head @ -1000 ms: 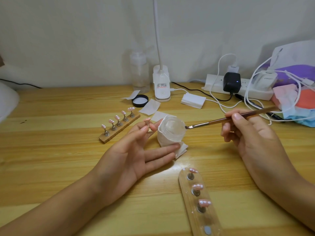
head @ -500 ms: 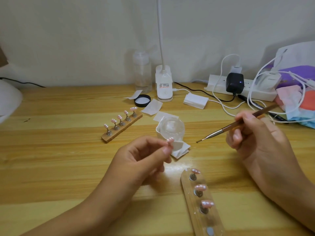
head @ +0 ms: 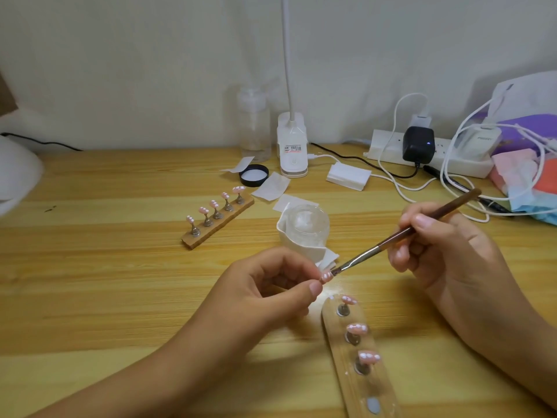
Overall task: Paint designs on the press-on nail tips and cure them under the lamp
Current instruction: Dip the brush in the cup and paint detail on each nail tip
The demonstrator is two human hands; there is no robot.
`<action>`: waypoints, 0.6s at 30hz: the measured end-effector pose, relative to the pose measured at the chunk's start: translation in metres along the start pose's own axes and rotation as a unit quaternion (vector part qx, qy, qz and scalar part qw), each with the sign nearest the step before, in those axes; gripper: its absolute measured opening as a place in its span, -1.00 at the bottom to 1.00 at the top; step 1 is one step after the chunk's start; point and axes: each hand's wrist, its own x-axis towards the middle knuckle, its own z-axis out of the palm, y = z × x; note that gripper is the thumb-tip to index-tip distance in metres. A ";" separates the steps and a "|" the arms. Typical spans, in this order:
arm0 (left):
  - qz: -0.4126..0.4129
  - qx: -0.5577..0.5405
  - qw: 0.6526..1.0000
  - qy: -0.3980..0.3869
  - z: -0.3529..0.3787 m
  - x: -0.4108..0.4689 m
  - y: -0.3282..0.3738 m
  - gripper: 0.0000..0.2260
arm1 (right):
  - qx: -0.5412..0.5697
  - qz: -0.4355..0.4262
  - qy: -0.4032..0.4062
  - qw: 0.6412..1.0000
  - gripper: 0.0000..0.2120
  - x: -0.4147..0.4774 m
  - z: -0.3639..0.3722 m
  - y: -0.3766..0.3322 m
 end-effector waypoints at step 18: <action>-0.006 0.021 1.000 0.002 -0.001 0.000 -0.001 -0.81 | -0.084 -0.039 -0.038 0.995 -0.93 -0.002 -0.005 0.001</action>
